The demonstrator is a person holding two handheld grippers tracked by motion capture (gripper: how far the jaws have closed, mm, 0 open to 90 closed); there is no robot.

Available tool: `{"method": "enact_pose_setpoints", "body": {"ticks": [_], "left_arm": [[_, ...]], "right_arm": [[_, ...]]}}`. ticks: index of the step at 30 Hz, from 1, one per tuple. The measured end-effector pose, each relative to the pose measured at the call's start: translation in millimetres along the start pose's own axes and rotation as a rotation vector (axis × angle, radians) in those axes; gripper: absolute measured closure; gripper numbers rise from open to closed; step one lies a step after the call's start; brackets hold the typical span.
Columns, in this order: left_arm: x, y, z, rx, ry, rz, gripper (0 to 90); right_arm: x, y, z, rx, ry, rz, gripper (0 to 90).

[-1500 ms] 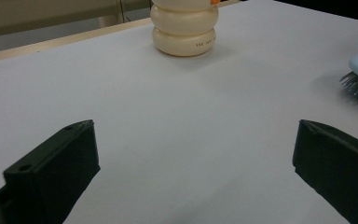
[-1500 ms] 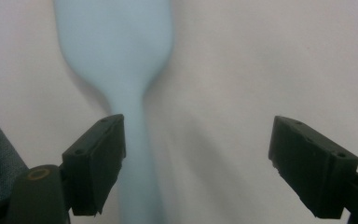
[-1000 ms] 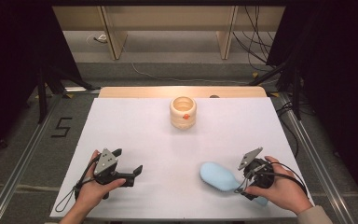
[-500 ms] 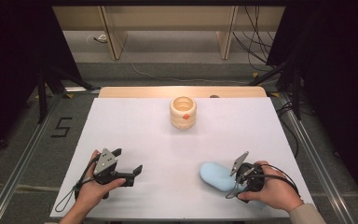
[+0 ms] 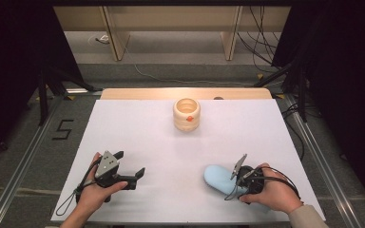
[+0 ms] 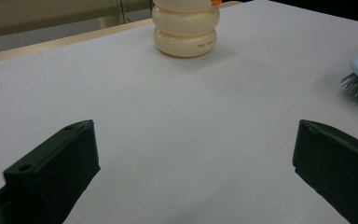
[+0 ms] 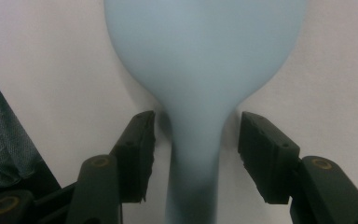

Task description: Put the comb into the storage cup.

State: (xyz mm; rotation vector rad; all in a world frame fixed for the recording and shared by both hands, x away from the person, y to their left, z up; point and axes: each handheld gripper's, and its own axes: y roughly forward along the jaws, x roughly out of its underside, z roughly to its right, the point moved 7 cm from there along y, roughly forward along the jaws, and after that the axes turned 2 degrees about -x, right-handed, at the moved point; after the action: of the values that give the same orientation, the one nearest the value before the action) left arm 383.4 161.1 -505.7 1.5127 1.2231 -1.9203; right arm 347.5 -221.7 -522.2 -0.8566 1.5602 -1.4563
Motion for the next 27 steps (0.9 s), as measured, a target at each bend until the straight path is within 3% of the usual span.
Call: {"method": "enact_pose_setpoints", "body": {"ticks": [12,21,27], "left_arm": [[0.5,0.2,0.1,0.001,-0.002,-0.001,0.0],[0.7,0.5,0.5,0.002,0.001,-0.003,0.0],[0.8,0.6,0.4,0.002,0.000,-0.002,0.0]], "right_arm": [[-2.0,2.5,-0.9,-0.009,0.006,-0.030,55.8],[-3.8,1.9,-1.8,-0.012,0.031,-0.046,68.9],[-4.3,2.7,-1.5,-0.010,0.040,-0.037,69.7]]}}
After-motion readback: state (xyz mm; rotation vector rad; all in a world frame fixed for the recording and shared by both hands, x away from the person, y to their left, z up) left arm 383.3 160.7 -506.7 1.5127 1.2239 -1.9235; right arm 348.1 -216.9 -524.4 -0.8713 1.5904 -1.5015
